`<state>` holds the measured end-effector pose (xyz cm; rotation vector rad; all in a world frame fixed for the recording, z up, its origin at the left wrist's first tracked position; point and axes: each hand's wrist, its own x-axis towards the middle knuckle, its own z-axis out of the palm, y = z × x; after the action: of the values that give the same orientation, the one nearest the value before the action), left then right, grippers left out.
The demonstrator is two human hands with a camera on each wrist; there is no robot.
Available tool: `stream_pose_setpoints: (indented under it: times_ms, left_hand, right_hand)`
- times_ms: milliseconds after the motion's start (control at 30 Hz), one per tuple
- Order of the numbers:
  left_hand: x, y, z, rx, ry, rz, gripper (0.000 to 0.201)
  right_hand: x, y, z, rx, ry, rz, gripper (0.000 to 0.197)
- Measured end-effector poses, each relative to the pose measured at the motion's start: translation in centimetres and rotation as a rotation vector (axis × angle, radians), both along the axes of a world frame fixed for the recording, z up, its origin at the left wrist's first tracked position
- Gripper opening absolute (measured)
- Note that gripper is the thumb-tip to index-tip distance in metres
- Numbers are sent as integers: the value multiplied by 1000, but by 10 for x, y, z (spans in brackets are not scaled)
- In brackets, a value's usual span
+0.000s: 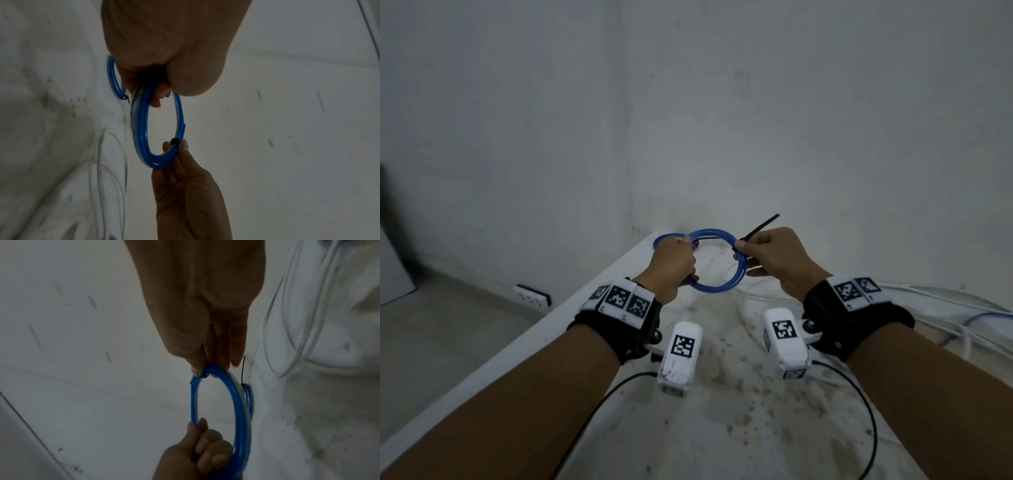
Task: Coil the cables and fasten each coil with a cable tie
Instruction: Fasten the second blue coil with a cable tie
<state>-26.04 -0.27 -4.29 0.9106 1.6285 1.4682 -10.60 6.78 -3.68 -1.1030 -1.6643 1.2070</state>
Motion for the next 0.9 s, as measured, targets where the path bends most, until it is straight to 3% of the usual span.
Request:
stream_pose_setpoints:
  times_ms: [100,200,267,333,467,700,900]
  left_hand:
    - [-25,9,-2,-32,-118,41,34]
    - [-52,13,-18,-136,30,67,34]
    - [-64,12,-33,-170,136,57,23]
    - [-71,11,-46,-215,196,12,26]
    - [-86,11,-47,-233,111,29,23]
    - [-108,14,-33,-193,52,78,9]
    - [-108,11,-39,-229,38,86,22]
  right_hand:
    - [-26,26,-3,-189,168,-52,17]
    - [-53,58,-11,-354,297,-104,20]
    - [-76,79,-22,-247,103,-96,25]
    - [-99,101,-31,-51,-299,-18,39]
    - [-135,134,-48,244,-731,71,39]
    - [-156,145,-71,466,-1034,80,28]
    - [-161,143,-71,489,-1095,49,26]
